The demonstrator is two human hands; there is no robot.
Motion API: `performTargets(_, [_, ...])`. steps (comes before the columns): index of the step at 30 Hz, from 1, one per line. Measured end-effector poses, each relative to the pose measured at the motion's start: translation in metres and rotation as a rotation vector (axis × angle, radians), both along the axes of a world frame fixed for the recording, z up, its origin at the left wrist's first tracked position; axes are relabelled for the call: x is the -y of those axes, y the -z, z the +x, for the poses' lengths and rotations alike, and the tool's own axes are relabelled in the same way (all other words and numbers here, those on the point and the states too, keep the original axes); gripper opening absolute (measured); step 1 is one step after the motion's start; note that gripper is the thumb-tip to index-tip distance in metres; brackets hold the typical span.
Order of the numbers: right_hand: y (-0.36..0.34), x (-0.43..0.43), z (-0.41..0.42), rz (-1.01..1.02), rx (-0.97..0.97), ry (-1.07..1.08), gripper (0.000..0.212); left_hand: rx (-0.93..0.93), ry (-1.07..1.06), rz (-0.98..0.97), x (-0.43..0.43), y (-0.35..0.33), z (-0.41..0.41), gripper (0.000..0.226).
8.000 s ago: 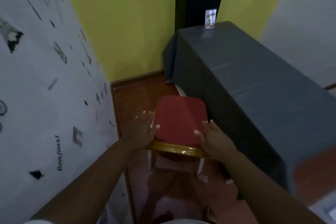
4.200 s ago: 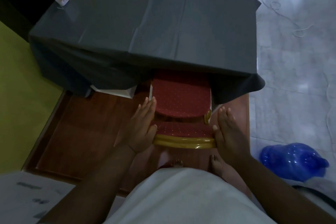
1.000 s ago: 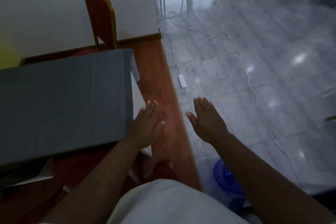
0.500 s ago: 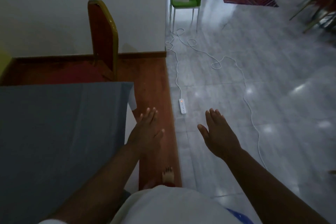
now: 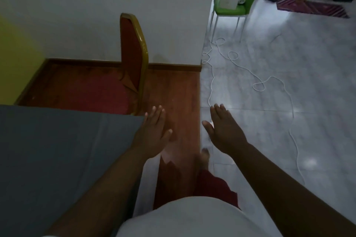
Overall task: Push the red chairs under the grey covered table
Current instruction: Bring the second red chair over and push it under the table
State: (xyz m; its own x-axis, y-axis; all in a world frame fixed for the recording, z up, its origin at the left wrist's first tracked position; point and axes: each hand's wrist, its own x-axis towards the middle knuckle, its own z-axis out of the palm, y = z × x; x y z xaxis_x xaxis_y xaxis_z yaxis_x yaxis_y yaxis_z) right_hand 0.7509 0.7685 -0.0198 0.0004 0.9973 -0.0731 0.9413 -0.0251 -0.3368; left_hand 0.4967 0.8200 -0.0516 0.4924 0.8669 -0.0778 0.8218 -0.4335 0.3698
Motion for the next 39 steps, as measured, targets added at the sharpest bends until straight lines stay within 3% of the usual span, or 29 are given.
performTargets(10, [0.027, -0.194, 0.040, -0.009, -0.034, -0.134, 0.078, -0.057, -0.221, 0.018, -0.153, -0.003, 0.020, 0.078])
performTargets(20, [0.027, -0.398, 0.064, -0.044, -0.067, -0.290, 0.081, 0.065, -0.543, -0.021, -0.318, -0.020, 0.032, 0.074])
performTargets(28, [0.026, -0.474, 0.048, -0.027, -0.057, -0.398, 0.083, 0.079, -0.636, -0.010, -0.363, -0.018, 0.017, 0.075])
performTargets(39, [-0.009, -0.661, -0.020, -0.001, -0.027, -0.647, 0.070, 0.363, -0.912, -0.012, -0.518, -0.004, -0.018, 0.068])
